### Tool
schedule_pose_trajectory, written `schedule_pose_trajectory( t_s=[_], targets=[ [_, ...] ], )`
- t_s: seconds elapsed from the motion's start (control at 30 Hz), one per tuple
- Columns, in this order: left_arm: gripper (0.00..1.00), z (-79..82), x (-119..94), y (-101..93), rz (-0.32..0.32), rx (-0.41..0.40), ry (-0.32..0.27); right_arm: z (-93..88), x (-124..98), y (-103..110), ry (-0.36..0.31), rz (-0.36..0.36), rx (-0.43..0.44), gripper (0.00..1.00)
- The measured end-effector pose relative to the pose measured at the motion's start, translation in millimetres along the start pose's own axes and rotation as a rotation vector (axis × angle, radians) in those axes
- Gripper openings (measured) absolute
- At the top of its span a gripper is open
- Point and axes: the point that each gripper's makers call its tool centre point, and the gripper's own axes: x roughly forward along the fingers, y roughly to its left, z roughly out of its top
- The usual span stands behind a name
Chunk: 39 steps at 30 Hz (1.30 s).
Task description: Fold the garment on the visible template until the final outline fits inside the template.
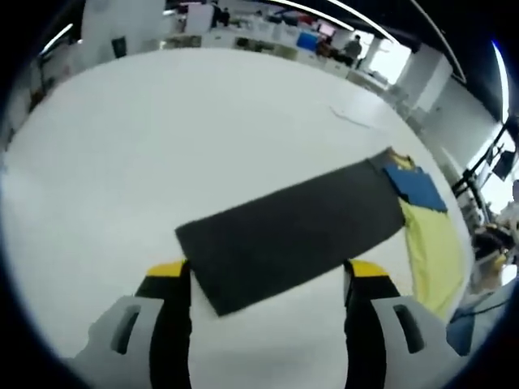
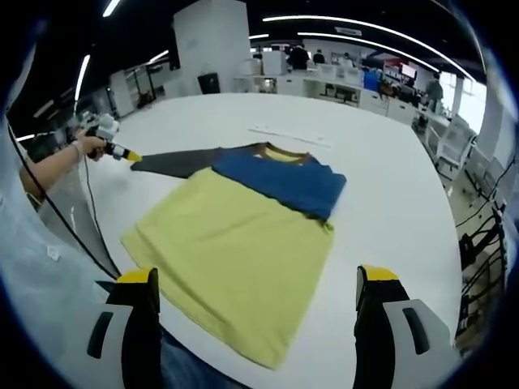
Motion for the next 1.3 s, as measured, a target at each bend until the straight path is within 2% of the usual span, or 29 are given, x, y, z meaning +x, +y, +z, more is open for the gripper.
schedule_pose_trajectory(
  t_s=[0.13, 0.23, 0.37, 0.53, 0.63, 0.97, 1.07, 1.3],
  targets=[
    [0.69, -0.3, 4, 4.4, 0.009, -0.011, 0.009, 1.9, 1, 1, -0.002, 0.002, 0.002, 1.0],
    [0.69, 2.7, 4, 14.9, 0.051, -0.036, -0.009, 2.7, 3, 2, -0.001, 0.005, 0.001, 1.0],
    [0.66, 3.4, 4, 20.9, 0.071, -0.063, -0.023, 2.0, 4, 3, 0.006, 0.01, 0.003, 1.0],
    [0.58, -0.4, 4, 24.4, 0.099, -0.069, -0.014, 1.7, 6, 4, 0.011, 0.016, 0.005, 1.0],
    [0.56, -1.5, 5, 24.1, 0.088, -0.093, -0.016, 2.3, 7, 5, 0.013, 0.021, 0.003, 1.0],
    [0.43, -2.4, 5, 34.1, 0.115, -0.119, -0.015, 4.9, 9, 4, 0.012, 0.024, -0.001, 1.0],
    [0.35, -2.2, 4, 41.8, 0.14, -0.167, -0.026, 2.6, 9, 5, 0.017, 0.028, 0.0, 1.0],
    [0.22, -5.7, 3, 43.6, 0.157, -0.167, -0.025, 0.6, 8, 6, 0.022, 0.03, 0.001, 1.0]
  ],
)
